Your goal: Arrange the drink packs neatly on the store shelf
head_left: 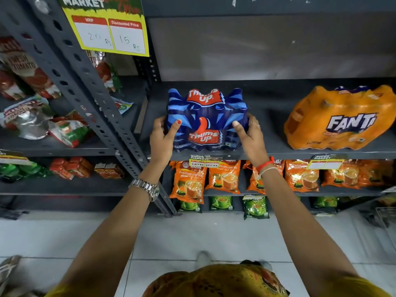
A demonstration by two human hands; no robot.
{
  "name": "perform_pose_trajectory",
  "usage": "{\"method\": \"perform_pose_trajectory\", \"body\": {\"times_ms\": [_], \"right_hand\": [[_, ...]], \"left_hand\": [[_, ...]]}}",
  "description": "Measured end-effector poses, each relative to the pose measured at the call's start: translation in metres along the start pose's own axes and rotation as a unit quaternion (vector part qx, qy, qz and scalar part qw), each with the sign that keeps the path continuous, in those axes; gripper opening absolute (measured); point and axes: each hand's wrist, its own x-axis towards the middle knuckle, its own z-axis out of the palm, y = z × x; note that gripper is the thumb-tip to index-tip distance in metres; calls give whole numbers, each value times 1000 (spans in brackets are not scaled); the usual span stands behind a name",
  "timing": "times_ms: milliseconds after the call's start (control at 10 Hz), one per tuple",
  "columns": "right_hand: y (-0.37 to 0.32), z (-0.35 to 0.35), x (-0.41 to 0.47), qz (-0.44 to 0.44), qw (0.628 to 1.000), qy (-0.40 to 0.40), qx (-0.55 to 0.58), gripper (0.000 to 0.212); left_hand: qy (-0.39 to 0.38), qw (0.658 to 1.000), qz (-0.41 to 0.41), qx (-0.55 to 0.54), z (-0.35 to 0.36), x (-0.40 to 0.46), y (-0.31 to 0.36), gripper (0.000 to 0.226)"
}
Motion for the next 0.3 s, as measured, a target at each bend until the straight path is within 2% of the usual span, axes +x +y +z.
{"method": "perform_pose_trajectory", "body": {"times_ms": [200,300], "right_hand": [[-3,-2,0,-3,1000,-15,-9,50],[-8,-5,-3,-11,1000,-15,0,50]], "left_hand": [[16,1000,-4,8,1,-1,3,41],[20,1000,-13,-2,5,-8,9,48]]}}
